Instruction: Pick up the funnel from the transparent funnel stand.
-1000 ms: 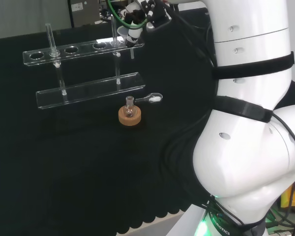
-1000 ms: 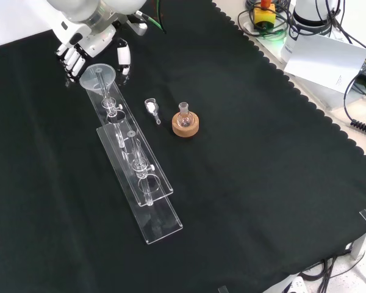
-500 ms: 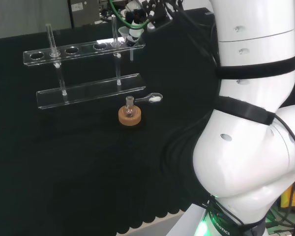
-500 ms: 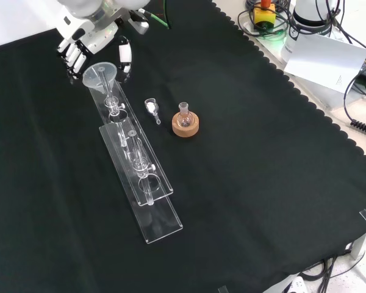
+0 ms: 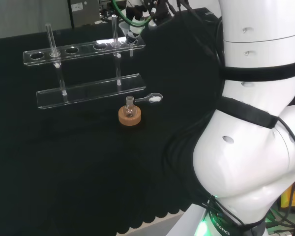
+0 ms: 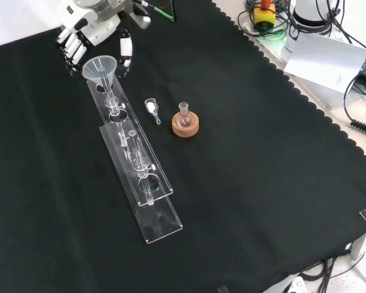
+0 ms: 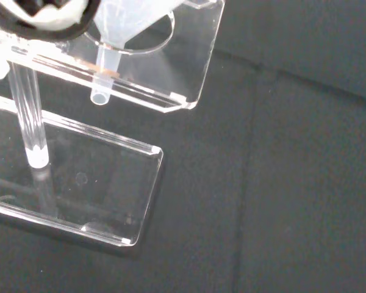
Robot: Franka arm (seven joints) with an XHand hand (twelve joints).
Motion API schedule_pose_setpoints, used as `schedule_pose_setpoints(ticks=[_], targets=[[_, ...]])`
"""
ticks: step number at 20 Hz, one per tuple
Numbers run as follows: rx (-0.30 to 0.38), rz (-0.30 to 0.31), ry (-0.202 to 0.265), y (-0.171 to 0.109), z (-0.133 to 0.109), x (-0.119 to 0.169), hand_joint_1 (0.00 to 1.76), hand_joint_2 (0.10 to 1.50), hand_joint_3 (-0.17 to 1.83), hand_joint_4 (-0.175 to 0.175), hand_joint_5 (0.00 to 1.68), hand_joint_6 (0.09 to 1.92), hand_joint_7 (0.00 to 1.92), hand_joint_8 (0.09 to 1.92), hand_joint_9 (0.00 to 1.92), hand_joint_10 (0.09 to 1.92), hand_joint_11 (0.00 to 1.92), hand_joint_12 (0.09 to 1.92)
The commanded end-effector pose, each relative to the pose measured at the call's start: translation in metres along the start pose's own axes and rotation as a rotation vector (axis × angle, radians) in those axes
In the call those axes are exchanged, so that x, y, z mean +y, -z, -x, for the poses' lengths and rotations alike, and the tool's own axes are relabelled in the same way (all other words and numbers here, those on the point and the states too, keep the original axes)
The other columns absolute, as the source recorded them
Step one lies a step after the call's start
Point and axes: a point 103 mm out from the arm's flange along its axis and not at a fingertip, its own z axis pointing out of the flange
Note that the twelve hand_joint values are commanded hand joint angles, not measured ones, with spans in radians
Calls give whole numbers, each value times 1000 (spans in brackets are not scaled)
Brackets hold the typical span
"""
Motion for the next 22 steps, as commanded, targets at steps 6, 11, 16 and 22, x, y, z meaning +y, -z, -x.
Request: schedule_pose_setpoints(ticks=[6, 11, 16, 22], targets=[[-27, 40, -35, 27, 9, -30, 800, 666, 547, 8, 570, 1021, 390, 756, 507, 627, 208, 1370], [-38, 63, -55, 44, 11, -55, 812, 652, 583, 10, 569, 1024, 567, 748, 765, 589, 413, 1302], [-51, 91, -76, 60, 13, -84, 816, 650, 592, 9, 567, 1020, 625, 751, 829, 577, 472, 1292], [-67, 118, -95, 74, 12, -114, 817, 649, 594, 8, 566, 1017, 623, 750, 836, 571, 483, 1283]])
